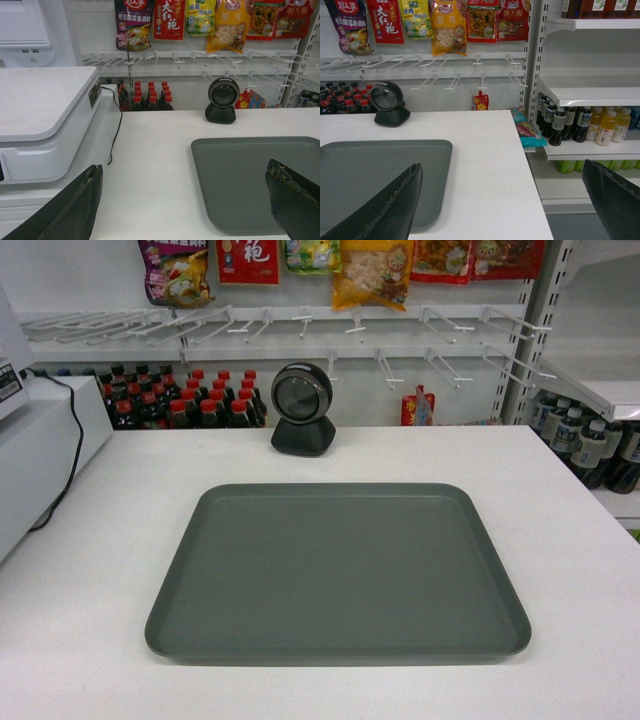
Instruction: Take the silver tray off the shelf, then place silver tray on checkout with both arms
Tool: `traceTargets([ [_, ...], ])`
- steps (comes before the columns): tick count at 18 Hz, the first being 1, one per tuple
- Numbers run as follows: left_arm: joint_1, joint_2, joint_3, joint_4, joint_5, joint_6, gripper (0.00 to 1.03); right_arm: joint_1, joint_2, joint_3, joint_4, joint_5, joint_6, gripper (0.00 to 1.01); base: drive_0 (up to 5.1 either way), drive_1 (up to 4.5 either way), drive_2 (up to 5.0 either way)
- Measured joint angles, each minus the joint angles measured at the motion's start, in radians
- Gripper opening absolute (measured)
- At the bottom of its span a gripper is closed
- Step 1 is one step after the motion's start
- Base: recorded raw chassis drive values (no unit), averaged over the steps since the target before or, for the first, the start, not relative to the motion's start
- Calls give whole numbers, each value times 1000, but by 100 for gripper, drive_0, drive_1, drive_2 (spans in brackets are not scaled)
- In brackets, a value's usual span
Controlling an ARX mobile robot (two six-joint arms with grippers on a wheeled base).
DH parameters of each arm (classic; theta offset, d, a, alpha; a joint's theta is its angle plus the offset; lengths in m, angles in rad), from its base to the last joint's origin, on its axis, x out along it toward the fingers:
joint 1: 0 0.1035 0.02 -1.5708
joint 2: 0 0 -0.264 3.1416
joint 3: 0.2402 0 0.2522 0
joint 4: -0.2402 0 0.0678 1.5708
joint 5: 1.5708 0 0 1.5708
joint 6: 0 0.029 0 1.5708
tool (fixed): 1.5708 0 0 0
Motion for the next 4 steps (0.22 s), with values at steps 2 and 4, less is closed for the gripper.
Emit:
traceTargets([
  [2, 0, 0, 0, 0, 0, 0, 98, 0, 0, 0, 0, 0, 0, 98, 0, 0, 0],
  [4, 0, 0, 0, 0, 0, 0, 98, 0, 0, 0, 0, 0, 0, 98, 0, 0, 0],
])
